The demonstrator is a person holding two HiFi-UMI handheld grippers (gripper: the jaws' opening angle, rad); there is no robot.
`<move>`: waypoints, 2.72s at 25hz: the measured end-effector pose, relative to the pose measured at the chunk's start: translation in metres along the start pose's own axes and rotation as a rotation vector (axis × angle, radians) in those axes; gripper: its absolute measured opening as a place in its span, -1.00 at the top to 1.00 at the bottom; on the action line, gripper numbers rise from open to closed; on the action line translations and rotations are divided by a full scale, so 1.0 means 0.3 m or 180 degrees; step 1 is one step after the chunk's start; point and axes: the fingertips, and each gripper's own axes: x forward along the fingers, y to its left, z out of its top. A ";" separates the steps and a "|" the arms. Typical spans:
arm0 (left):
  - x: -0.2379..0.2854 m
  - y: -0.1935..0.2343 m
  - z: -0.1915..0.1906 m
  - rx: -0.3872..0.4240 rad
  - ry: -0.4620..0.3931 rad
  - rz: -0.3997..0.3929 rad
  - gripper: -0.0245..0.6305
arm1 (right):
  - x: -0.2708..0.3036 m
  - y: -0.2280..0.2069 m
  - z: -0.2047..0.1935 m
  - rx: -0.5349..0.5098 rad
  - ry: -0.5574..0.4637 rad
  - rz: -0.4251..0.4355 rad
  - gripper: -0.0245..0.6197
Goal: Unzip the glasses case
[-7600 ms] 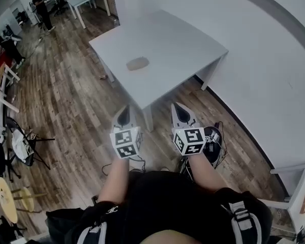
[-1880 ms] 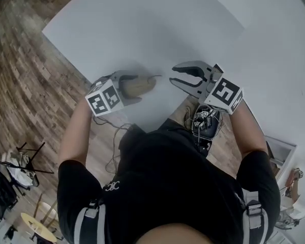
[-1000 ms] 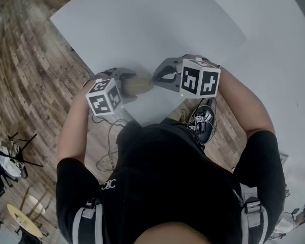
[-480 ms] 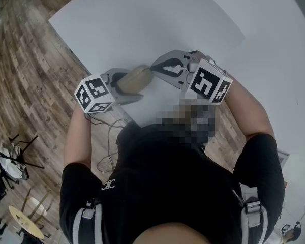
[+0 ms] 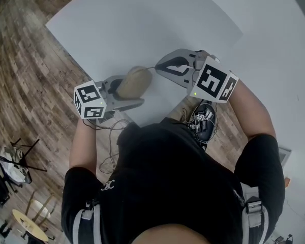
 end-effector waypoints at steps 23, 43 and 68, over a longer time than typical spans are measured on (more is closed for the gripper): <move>-0.054 0.041 0.169 -0.1067 -0.1537 -0.0368 -0.01 | 0.004 -0.061 -0.075 0.0998 -0.0435 -0.0010 0.87; -0.095 0.155 0.215 -0.1959 -0.2508 -0.0308 -0.01 | 0.081 0.049 -0.112 0.1191 -0.0360 0.0123 0.87; -0.130 0.256 0.252 -0.2472 -0.3443 -0.0092 -0.01 | 0.152 0.256 -0.082 0.1377 -0.0457 0.0479 0.87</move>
